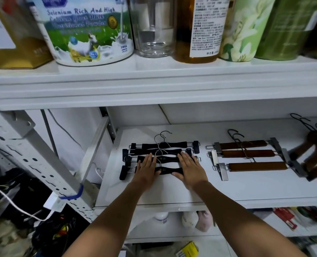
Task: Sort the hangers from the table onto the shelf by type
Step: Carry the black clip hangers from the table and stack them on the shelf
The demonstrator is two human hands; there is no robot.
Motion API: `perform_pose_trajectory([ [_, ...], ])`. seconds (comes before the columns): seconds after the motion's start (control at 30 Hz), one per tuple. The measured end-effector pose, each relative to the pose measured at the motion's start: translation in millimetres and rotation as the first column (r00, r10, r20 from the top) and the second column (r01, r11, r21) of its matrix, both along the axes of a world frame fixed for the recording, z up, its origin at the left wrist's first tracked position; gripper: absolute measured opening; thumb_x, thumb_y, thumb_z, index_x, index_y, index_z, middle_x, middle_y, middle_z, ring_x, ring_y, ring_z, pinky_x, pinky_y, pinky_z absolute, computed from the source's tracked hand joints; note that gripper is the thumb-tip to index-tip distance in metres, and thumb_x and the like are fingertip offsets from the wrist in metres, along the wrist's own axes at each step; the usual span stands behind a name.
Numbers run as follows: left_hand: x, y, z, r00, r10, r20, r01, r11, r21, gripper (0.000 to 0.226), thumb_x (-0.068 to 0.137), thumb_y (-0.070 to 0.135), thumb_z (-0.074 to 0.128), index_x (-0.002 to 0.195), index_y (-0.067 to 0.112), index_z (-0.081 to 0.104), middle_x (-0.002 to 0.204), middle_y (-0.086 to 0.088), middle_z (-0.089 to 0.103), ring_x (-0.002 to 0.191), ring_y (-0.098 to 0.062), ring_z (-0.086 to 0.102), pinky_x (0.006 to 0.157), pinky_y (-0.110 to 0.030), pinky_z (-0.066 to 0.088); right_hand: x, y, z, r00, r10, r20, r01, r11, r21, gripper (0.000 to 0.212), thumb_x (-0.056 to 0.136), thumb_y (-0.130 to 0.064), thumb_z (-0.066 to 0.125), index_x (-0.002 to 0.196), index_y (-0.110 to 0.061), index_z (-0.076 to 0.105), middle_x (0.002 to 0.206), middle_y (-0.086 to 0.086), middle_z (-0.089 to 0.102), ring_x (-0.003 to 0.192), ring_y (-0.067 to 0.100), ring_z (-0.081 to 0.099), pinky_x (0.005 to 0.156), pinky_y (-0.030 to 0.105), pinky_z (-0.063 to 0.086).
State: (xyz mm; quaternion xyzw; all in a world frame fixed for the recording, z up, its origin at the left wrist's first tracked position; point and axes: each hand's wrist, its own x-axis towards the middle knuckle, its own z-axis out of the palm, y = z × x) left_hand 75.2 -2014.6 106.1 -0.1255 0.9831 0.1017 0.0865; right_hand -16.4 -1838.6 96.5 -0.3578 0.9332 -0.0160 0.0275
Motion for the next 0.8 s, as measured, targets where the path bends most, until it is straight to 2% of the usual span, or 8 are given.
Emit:
perform_pose_trajectory([
  [0.1, -6.7, -1.6, -1.9, 1.0, 0.003, 0.0, -0.003, 1.0, -0.005, 0.064, 0.102, 0.039, 0.026, 0.151, 0.011, -0.004, 0.16, -0.006, -0.011, 0.147, -0.019, -0.014, 0.12, -0.041, -0.005, -7.4, -2.5, -1.5, 1.0, -0.011, 0.003, 0.011, 1.0, -0.001, 0.132, 0.041, -0.074, -0.047, 0.151, -0.014, -0.008, 0.16, 0.002, -0.008, 0.147, 0.014, -0.012, 0.11, 0.029, -0.017],
  [0.17, -12.3, -3.4, -2.0, 1.0, 0.005, 0.003, -0.005, 1.0, -0.008, 0.064, 0.102, 0.039, 0.027, 0.151, 0.012, -0.003, 0.16, -0.006, -0.01, 0.147, -0.019, -0.013, 0.119, -0.041, -0.004, -10.4, -4.5, 0.5, 1.0, -0.008, 0.003, 0.008, 1.0, 0.004, 0.127, 0.046, -0.076, -0.042, 0.151, -0.014, -0.008, 0.16, 0.002, -0.009, 0.146, 0.014, -0.013, 0.11, 0.029, -0.017],
  [0.2, -14.2, -3.8, -1.7, 1.0, 0.006, 0.005, -0.006, 1.0, -0.006, 0.064, 0.102, 0.039, 0.027, 0.151, 0.012, -0.002, 0.16, -0.006, -0.009, 0.147, -0.019, -0.012, 0.119, -0.041, -0.004, -11.4, -5.2, 1.8, 1.0, -0.009, 0.015, 0.009, 1.0, 0.003, 0.117, 0.056, -0.078, -0.033, 0.151, -0.014, -0.008, 0.16, 0.002, -0.009, 0.146, 0.014, -0.013, 0.111, 0.029, -0.016],
  [0.27, -16.4, -3.7, -1.0, 1.0, 0.006, 0.001, -0.006, 1.0, -0.001, 0.064, 0.101, 0.039, 0.027, 0.151, 0.012, -0.002, 0.16, -0.006, -0.009, 0.147, -0.018, -0.012, 0.119, -0.041, -0.003, -12.0, -5.2, 5.3, 0.999, -0.012, 0.035, 0.011, 0.999, 0.033, 0.089, 0.084, -0.072, -0.001, 0.151, -0.013, -0.007, 0.16, 0.003, -0.01, 0.146, 0.013, -0.014, 0.113, 0.029, -0.015],
  [0.33, -15.8, -3.2, -1.0, 1.0, 0.006, -0.003, -0.006, 1.0, 0.005, 0.064, 0.101, 0.039, 0.028, 0.151, 0.012, -0.002, 0.16, -0.006, -0.009, 0.147, -0.019, -0.012, 0.119, -0.041, -0.003, -11.6, -4.5, 8.6, 0.998, -0.019, 0.063, 0.016, 0.999, 0.051, 0.08, 0.094, -0.062, 0.019, 0.152, -0.013, -0.006, 0.16, 0.003, -0.01, 0.146, 0.013, -0.014, 0.115, 0.03, -0.013],
  [0.53, -15.5, -3.9, 2.7, 1.0, 0.007, -0.003, -0.007, 1.0, 0.021, 0.065, 0.101, 0.04, 0.029, 0.151, 0.011, -0.001, 0.16, -0.006, -0.008, 0.148, -0.018, -0.01, 0.119, -0.04, -0.002, -14.4, -5.1, 9.6, 0.996, -0.014, 0.084, 0.011, 0.999, 0.043, 0.081, 0.095, -0.061, 0.027, 0.152, -0.013, -0.004, 0.16, 0.003, -0.008, 0.146, 0.013, -0.013, 0.116, 0.03, -0.012],
  [0.7, -15.1, -9.0, 15.6, 0.997, 0.008, -0.076, -0.003, 0.998, 0.061, 0.069, 0.099, 0.041, 0.037, 0.151, 0.008, 0.007, 0.16, -0.009, -0.004, 0.148, -0.023, -0.002, 0.121, -0.037, 0.006, -15.1, -0.7, 16.8, 0.998, -0.003, 0.055, 0.008, 0.996, -0.091, 0.087, 0.091, -0.064, 0.035, 0.153, -0.013, 0.0, 0.161, 0.002, 0.0, 0.147, 0.013, -0.006, 0.117, 0.031, -0.01],
  [0.8, -12.9, -23.0, 19.7, 0.995, 0.029, -0.095, -0.026, 0.999, 0.026, 0.073, 0.098, 0.046, 0.037, 0.151, 0.009, 0.003, 0.16, -0.01, -0.004, 0.148, -0.025, -0.003, 0.121, -0.037, 0.003, -28.0, 0.6, 23.5, 0.996, -0.071, 0.047, 0.076, 0.99, -0.119, 0.09, 0.089, -0.066, 0.032, 0.152, -0.01, 0.001, 0.16, 0.007, 0.003, 0.148, 0.018, -0.001, 0.119, 0.035, -0.004],
])
